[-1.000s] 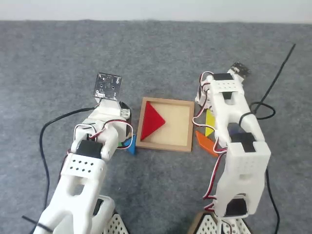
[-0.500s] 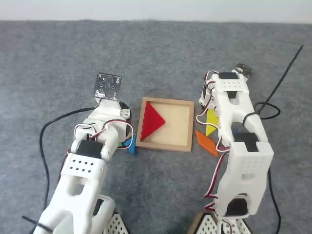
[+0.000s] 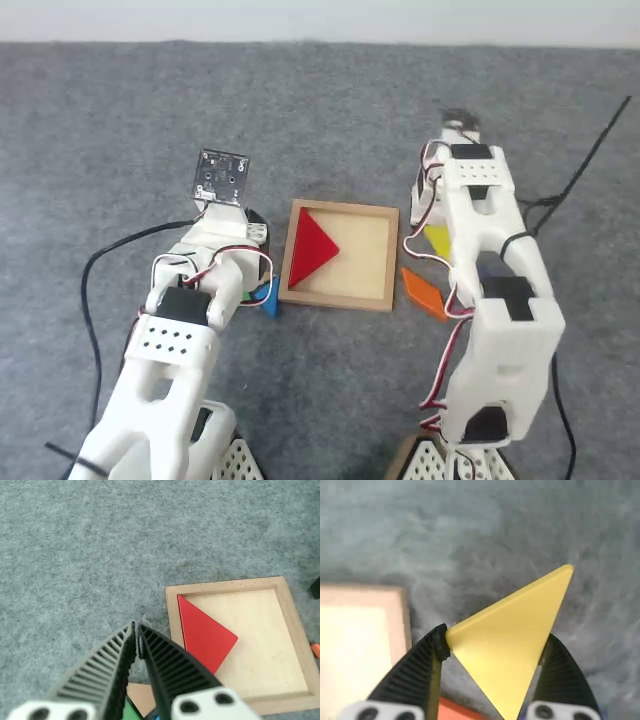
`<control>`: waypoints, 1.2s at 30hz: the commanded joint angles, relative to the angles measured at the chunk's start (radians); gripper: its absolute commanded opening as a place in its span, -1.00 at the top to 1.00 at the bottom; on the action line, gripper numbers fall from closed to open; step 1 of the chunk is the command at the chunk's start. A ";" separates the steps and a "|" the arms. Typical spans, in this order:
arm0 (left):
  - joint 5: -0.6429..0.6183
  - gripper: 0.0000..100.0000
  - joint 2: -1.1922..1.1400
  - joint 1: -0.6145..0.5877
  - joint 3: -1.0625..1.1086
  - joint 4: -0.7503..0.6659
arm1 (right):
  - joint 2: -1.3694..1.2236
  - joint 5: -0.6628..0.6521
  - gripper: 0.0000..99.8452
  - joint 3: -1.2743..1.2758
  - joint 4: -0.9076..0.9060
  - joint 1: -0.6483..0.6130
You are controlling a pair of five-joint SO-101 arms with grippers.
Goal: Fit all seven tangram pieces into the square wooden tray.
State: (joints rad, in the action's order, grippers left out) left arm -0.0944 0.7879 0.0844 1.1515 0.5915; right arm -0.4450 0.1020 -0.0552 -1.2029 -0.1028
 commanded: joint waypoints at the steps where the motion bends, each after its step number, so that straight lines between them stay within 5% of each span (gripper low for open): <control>1: 0.000 0.98 -0.002 -0.009 -0.004 -0.025 | 0.151 -0.282 0.76 -0.038 0.002 -0.012; 17: -0.003 0.98 0.000 -0.017 -0.005 -0.023 | 0.257 -1.192 0.76 -0.037 0.004 -0.358; 24: -0.181 0.98 0.009 -0.146 -0.025 -0.020 | 0.232 -1.231 0.76 -0.037 0.024 -0.343; 36: -0.184 0.98 0.005 -0.178 -0.038 -0.021 | 0.061 -1.244 0.70 -0.063 0.081 -0.352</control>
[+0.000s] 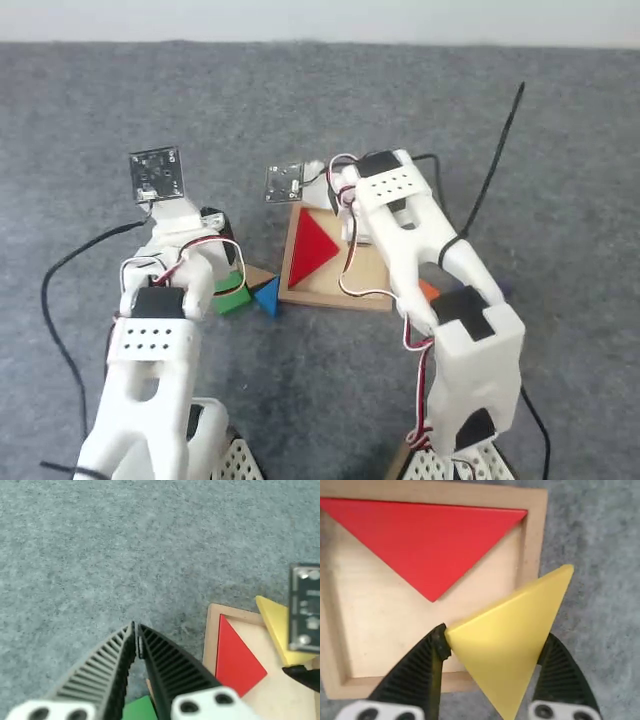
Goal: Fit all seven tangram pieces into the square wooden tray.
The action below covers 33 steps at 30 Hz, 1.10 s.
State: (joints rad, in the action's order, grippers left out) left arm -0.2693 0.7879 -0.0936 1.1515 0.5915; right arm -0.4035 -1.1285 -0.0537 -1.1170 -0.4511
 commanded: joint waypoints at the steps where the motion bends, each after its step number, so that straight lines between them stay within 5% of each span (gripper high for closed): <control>1: -0.009 0.98 0.000 0.008 -0.038 -0.023 | 0.016 -0.014 0.64 -0.077 -0.021 -0.005; 7: -0.005 0.98 0.000 0.020 -0.033 -0.023 | 0.010 -0.048 0.34 -0.084 -0.079 -0.027; 18: -0.009 0.98 0.000 0.017 -0.033 -0.023 | 0.041 -0.029 0.33 -0.100 -0.107 -0.007; 23: -0.009 0.98 0.000 0.017 -0.031 -0.021 | 0.150 0.144 0.36 -0.098 -0.097 0.035; 29: -0.008 0.98 0.000 0.017 -0.031 -0.020 | 0.151 0.514 1.00 -0.095 -0.024 0.036; 33: -0.005 0.98 0.000 0.018 -0.031 -0.020 | 0.005 0.649 0.85 -0.091 0.076 0.047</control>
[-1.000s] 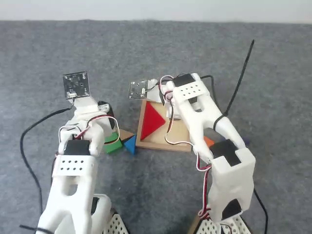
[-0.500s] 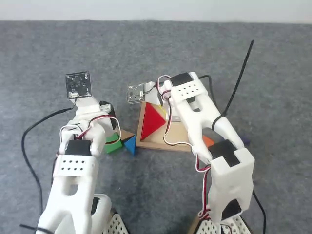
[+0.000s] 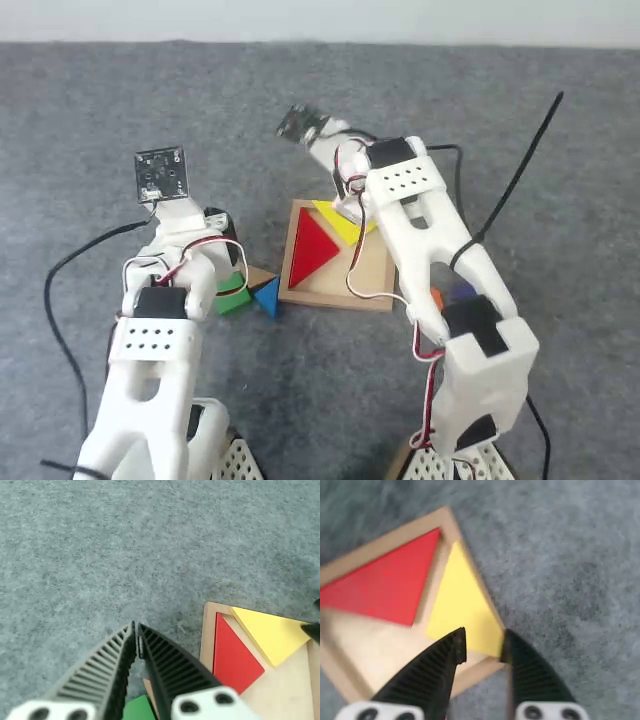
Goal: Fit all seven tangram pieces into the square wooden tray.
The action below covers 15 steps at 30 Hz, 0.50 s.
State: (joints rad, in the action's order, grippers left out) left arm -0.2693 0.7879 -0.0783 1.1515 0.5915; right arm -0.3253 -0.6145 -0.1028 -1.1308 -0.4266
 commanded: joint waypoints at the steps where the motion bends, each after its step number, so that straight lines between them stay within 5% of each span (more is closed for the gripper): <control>1: -0.005 0.98 0.000 0.003 -0.031 -0.020 | -0.111 0.153 0.86 -0.041 0.108 0.022; 15: -0.003 0.98 0.000 0.009 -0.016 -0.023 | -0.200 0.175 0.90 -0.054 0.065 -0.048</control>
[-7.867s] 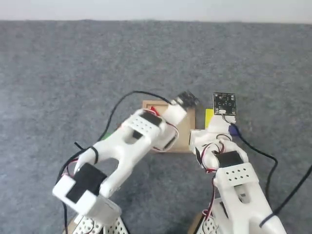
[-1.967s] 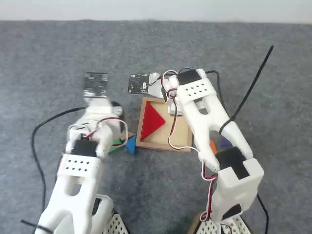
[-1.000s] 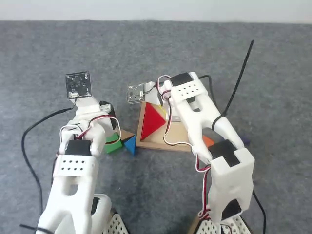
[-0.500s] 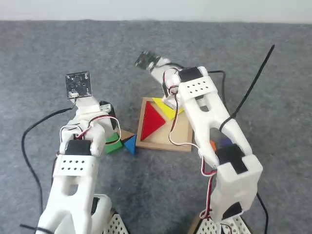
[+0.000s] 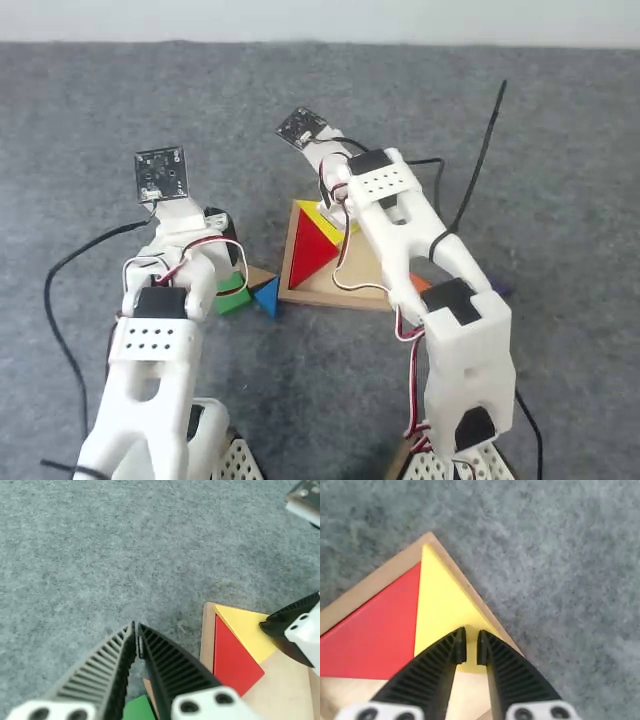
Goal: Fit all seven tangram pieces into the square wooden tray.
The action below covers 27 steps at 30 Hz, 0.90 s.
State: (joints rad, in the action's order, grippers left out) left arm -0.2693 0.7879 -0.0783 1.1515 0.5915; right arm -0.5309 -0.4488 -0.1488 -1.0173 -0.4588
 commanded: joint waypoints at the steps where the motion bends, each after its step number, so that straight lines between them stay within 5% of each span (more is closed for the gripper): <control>1: -0.003 0.98 0.000 0.009 -0.016 -0.023 | 0.005 0.009 0.90 -0.008 -0.065 -0.016; 19: -0.003 0.98 0.000 0.011 -0.016 -0.025 | 0.008 0.009 0.90 -0.009 -0.147 0.059; 27: -0.003 0.98 -0.002 0.009 -0.013 -0.025 | 0.226 0.071 0.90 -0.014 -0.170 0.104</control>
State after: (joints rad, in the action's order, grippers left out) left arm -0.2693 0.7879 -0.0721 1.1515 0.5915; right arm -0.4864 -0.4457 -0.1473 -1.1661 -0.4127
